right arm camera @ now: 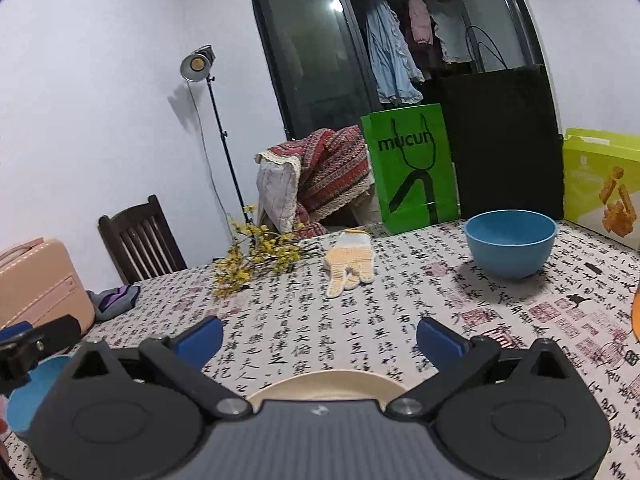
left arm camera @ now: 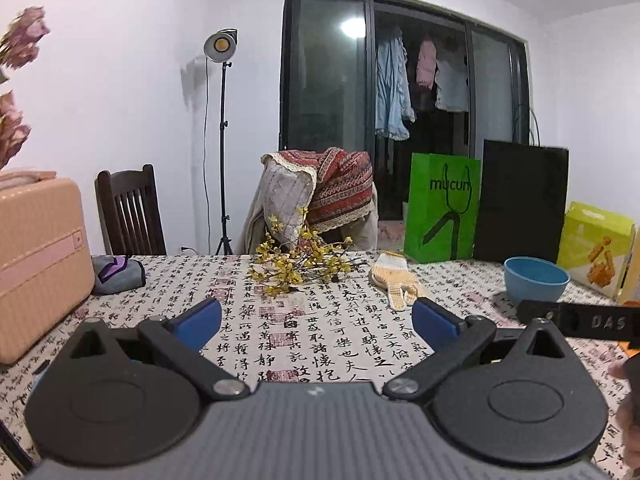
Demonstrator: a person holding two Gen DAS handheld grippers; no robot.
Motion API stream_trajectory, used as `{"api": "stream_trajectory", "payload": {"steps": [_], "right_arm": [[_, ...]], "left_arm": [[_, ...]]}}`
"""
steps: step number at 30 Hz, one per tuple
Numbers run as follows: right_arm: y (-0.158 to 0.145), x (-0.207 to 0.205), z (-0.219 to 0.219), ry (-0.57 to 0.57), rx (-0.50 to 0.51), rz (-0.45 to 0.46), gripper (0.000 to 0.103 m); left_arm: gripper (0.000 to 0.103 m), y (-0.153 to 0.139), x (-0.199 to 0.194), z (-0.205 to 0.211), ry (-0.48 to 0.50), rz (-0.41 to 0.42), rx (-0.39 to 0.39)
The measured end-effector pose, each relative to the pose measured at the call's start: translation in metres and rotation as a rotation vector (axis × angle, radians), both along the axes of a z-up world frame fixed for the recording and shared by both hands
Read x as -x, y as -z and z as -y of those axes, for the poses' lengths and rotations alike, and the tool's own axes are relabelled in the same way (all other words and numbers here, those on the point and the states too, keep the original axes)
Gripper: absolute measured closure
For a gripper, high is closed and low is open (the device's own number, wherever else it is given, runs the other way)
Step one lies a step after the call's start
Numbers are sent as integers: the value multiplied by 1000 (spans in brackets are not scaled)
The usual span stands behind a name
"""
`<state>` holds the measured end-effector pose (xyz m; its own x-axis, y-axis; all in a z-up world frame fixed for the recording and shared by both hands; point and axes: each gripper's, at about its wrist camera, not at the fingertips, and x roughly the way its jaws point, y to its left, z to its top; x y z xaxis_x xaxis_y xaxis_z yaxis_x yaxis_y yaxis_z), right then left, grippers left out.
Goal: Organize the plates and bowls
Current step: 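Move both open grippers across the table to the last blue bowl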
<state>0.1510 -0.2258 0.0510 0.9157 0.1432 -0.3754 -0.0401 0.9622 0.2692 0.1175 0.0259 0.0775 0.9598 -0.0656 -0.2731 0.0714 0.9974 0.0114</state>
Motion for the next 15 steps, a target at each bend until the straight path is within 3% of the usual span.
{"api": "stream_trajectory", "payload": {"steps": [15], "right_arm": [[-10,-33,37,22,-21,-26,0]], "left_arm": [[0,0,-52,34,40,-144,78]]}}
